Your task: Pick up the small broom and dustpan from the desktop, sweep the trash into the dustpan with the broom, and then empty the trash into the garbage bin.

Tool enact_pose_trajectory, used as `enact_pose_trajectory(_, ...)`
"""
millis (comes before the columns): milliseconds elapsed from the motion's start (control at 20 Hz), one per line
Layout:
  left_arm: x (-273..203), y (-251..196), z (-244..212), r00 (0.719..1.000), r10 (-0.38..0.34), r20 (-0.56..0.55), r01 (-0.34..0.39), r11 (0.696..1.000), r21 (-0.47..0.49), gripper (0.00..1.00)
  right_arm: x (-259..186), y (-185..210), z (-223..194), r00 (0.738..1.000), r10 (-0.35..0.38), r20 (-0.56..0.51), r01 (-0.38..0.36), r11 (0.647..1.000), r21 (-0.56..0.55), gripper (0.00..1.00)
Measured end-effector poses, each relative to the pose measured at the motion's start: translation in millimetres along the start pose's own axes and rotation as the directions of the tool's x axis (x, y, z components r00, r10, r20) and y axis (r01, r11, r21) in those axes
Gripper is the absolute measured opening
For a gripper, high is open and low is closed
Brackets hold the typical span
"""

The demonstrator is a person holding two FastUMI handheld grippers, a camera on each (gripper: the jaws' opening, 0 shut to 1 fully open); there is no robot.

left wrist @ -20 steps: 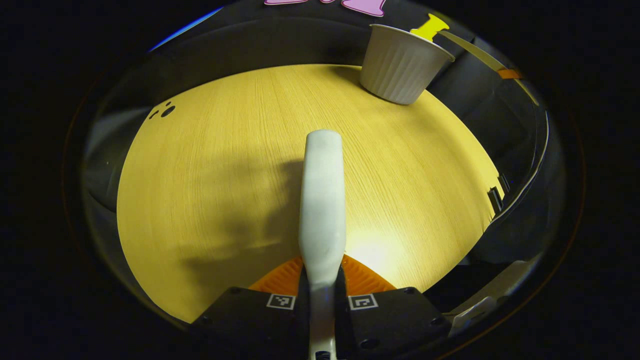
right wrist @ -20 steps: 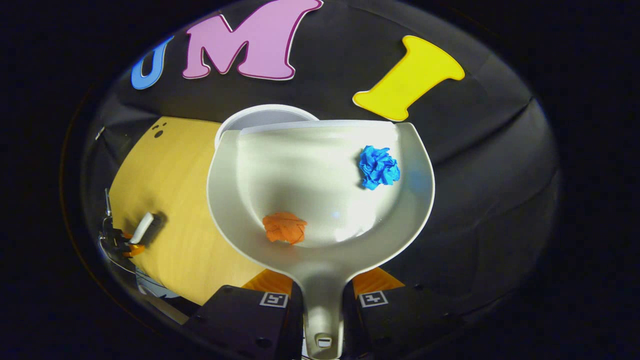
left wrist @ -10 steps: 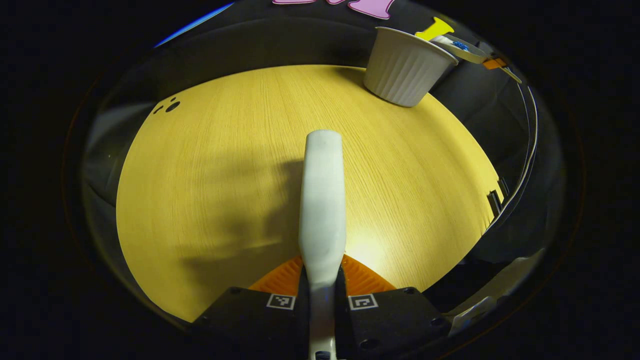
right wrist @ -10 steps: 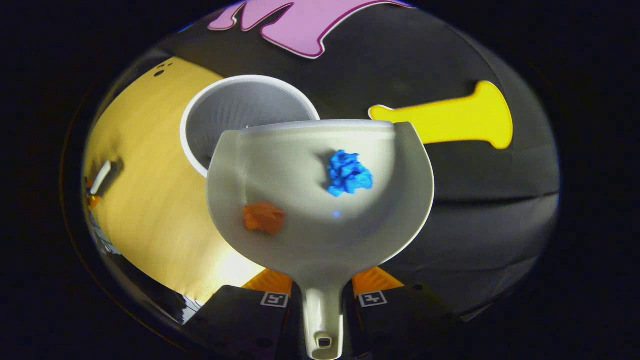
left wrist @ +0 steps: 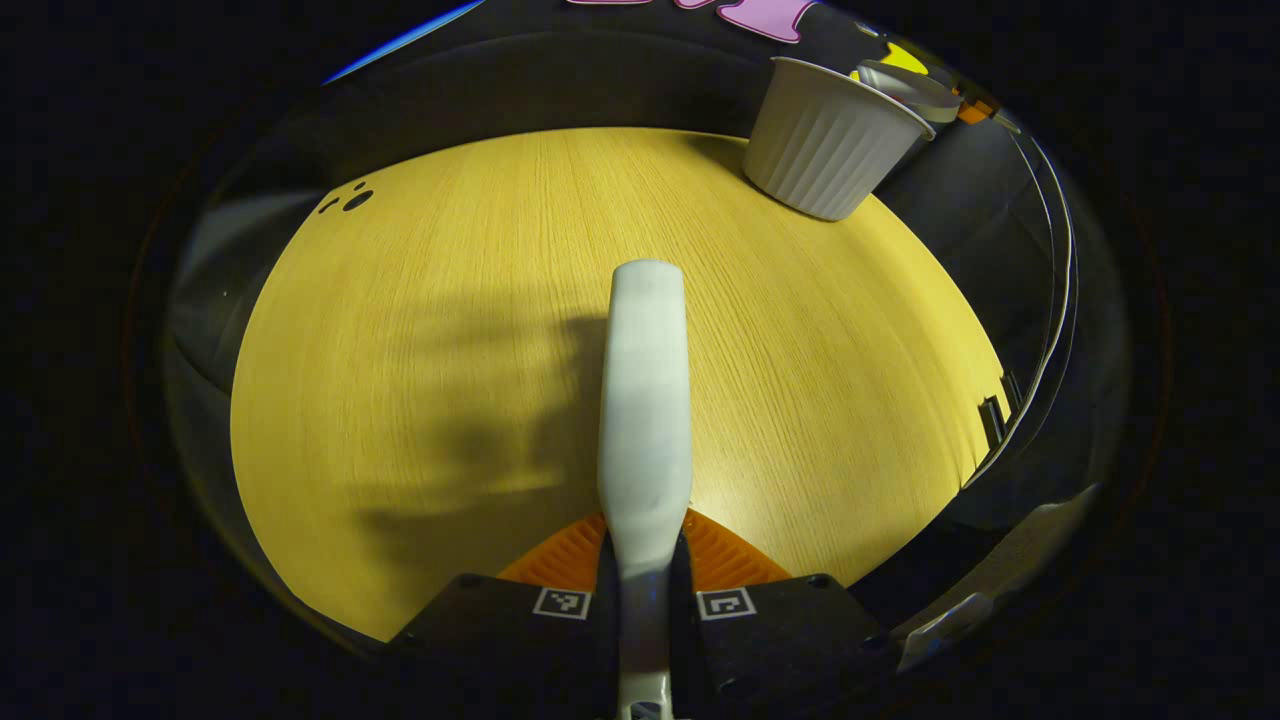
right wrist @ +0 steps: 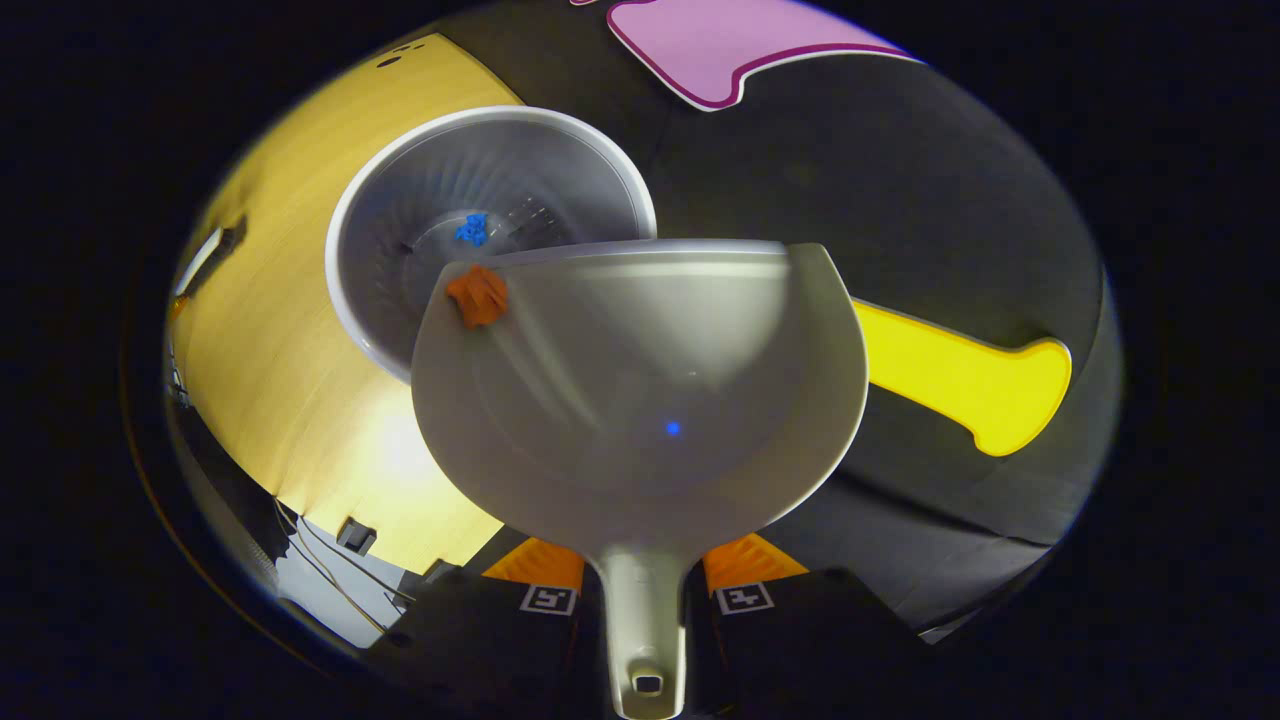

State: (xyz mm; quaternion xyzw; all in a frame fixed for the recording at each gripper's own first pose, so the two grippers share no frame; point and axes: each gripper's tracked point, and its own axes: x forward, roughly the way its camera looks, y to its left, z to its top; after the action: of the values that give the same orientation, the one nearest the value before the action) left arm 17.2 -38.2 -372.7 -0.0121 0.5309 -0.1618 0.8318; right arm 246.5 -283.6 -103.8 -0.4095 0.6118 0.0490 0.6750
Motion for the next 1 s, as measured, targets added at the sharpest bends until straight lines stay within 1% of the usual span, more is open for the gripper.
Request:
enact_pose_trajectory(150, 2, -1, 0, 1.0, -0.001, 0.0, 0.001, 1.0, -0.011, 0.24, 0, 3, 8, 1.0, 0.008, 0.009, -0.008, 1.0, -0.014, 0.35)
enact_pose_trajectory(350, 2, 0, 2, 1.0, 0.004, 0.002, -0.004, 1.0, -0.018, 0.24, 3, 3, 6, 1.0, -0.007, 0.0, 0.007, 1.0, -0.03, 0.35)
enact_pose_trajectory(400, 2, 2, 3, 1.0, 0.007, 0.002, -0.007, 1.0, -0.016, 0.22, 4, 2, 4, 1.0, -0.004, 0.008, 0.005, 1.0, -0.015, 0.36)
enact_pose_trajectory(450, 2, 3, 4, 1.0, 0.012, 0.001, -0.012, 1.0, -0.015, 0.24, 3, 2, 2, 1.0, 0.004, 0.017, -0.004, 1.0, 0.005, 0.31)
enact_pose_trajectory(500, 1, 5, 4, 1.0, 0.015, 0.0, -0.015, 1.0, -0.016, 0.24, 1, 1, -1, 0.999, 0.011, 0.03, -0.012, 0.999, 0.031, 0.36)
enact_pose_trajectory(550, 1, 6, 4, 1.0, 0.018, -0.001, -0.018, 1.0, -0.015, 0.24, -1, 0, -5, 0.999, 0.018, 0.044, -0.021, 0.998, 0.062, 0.36)
enact_pose_trajectory(650, 1, 9, 5, 1.0, 0.023, -0.002, -0.023, 1.0, -0.011, 0.24, -9, 2, -14, 0.995, 0.042, 0.095, -0.054, 0.99, 0.13, 0.36)
enact_pose_trajectory(750, 1, 11, 5, 1.0, 0.028, -0.006, -0.028, 1.0, -0.003, 0.24, -23, 11, -23, 0.984, 0.071, 0.161, -0.102, 0.976, 0.194, 0.36)
enact_pose_trajectory(900, 0, 14, 7, 0.999, 0.034, -0.008, -0.034, 0.999, 0.014, 0.24, -45, 25, -38, 0.961, 0.095, 0.259, -0.167, 0.949, 0.269, 0.36)
enact_pose_trajectory(1000, -1, 15, 8, 0.999, 0.036, -0.009, -0.035, 0.999, 0.021, 0.24, -58, 40, -46, 0.938, 0.116, 0.327, -0.225, 0.922, 0.317, 0.36)
